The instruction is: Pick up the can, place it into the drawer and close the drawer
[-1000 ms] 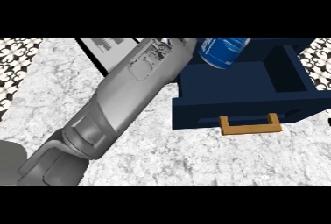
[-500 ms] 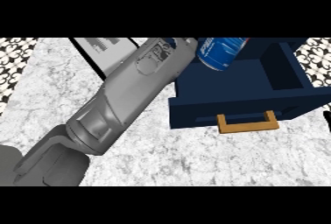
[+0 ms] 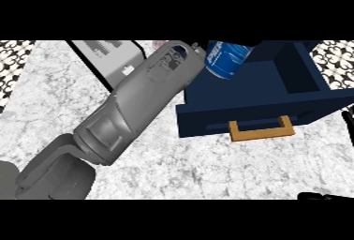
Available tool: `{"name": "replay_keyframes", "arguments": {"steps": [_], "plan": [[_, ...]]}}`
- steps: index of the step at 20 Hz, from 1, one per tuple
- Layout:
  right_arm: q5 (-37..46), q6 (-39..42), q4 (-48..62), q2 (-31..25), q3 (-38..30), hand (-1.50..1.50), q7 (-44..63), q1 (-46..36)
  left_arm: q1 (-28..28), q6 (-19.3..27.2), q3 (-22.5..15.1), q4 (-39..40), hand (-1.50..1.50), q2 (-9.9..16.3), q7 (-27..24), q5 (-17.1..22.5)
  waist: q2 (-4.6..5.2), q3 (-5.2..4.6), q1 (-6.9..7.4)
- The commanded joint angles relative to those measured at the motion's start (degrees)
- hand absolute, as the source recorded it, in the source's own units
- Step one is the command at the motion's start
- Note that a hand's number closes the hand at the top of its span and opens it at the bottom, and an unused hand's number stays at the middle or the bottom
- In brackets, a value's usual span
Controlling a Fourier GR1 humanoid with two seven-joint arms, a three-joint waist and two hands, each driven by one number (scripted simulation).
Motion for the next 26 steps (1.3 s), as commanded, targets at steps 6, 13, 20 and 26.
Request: {"name": "replay_keyframes", "arguments": {"steps": [6,13,20,26], "plan": [[1.03,-0.18,-0.49,0.40,1.40,-1.50,0.09,-0.60,1.75,2.80,-5.17,2.82,1.50,0.00,-4.09,0.93,0.27,0.00,-1.10],[1.79,-0.81,1.53,-0.22,1.38,-1.50,0.00,-3.48,2.58,4.66,-6.30,3.81,-1.50,0.00,-4.42,3.32,0.49,-0.03,-1.00],[0.99,-0.64,1.78,-0.37,1.23,-1.50,0.44,-3.90,2.61,8.37,-8.66,2.44,-1.50,0.00,-3.43,5.47,0.44,0.01,-1.76],[7.38,-0.98,-4.89,-2.45,1.82,-1.50,-1.62,-2.16,2.54,9.30,-6.66,2.09,-1.50,0.00,-5.02,8.54,0.11,-0.10,-1.69]]}}
